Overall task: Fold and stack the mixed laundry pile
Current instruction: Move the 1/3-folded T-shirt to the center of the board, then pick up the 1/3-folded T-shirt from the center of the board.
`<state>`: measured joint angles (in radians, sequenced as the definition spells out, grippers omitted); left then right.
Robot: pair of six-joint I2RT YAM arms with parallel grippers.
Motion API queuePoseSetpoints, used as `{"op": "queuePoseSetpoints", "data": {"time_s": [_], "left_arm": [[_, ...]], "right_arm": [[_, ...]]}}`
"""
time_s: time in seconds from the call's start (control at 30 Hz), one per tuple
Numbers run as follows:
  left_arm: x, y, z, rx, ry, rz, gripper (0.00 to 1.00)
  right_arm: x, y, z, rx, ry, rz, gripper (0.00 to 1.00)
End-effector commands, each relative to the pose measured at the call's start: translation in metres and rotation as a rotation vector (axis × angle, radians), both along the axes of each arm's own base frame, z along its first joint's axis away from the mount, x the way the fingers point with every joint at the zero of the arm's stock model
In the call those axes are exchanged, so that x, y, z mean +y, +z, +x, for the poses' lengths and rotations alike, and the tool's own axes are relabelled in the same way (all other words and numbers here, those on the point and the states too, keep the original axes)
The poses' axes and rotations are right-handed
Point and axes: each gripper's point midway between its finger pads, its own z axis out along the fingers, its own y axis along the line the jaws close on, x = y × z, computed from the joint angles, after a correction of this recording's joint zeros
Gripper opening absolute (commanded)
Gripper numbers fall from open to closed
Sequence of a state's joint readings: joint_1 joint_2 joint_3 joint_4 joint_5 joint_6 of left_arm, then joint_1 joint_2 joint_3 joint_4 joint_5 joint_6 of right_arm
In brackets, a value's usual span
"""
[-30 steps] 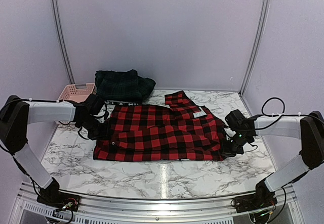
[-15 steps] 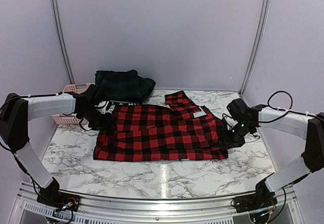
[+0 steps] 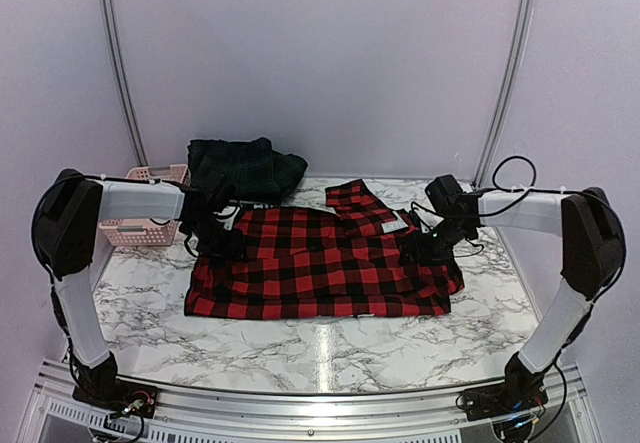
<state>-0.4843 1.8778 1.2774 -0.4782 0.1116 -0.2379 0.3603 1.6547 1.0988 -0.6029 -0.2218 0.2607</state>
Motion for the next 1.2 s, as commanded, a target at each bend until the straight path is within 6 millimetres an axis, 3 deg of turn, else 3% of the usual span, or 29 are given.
{"op": "queuePoseSetpoints", "data": {"time_s": [0.0,0.17,0.33,0.6,0.7,0.77,0.83,0.93,1.03,1.17], "left_arm": [[0.008,-0.020,-0.016,0.047,0.014,0.075,0.57],[0.022,-0.038,-0.051,0.104,0.025,0.114,0.55],[0.031,-0.047,-0.097,0.157,0.032,0.120,0.51],[0.046,-0.051,-0.171,0.247,0.044,0.069,0.49],[0.031,-0.033,-0.172,0.231,0.007,0.020,0.51],[0.023,-0.016,-0.162,0.200,-0.005,-0.003,0.57],[0.014,0.005,-0.144,0.126,-0.010,-0.027,0.65],[0.002,0.039,-0.110,0.003,-0.015,-0.046,0.81],[-0.001,0.066,-0.075,-0.094,0.018,-0.052,0.98],[0.011,0.102,-0.031,-0.221,0.124,-0.104,0.99]], "right_arm": [[0.019,0.001,0.025,-0.043,0.040,0.079,0.60],[0.008,-0.031,-0.008,0.064,0.011,0.064,0.59],[-0.007,-0.052,-0.068,0.180,-0.028,0.077,0.59],[-0.006,-0.050,-0.152,0.308,-0.055,0.192,0.58],[0.006,-0.037,-0.172,0.331,-0.023,0.254,0.58],[0.013,-0.013,-0.161,0.263,0.006,0.293,0.58],[0.015,0.027,-0.124,0.089,0.022,0.281,0.60],[0.013,0.062,-0.071,-0.080,0.064,0.226,0.62],[0.016,0.072,-0.020,-0.151,0.098,0.151,0.63],[0.036,0.083,0.045,-0.205,0.100,0.152,0.60]]}}
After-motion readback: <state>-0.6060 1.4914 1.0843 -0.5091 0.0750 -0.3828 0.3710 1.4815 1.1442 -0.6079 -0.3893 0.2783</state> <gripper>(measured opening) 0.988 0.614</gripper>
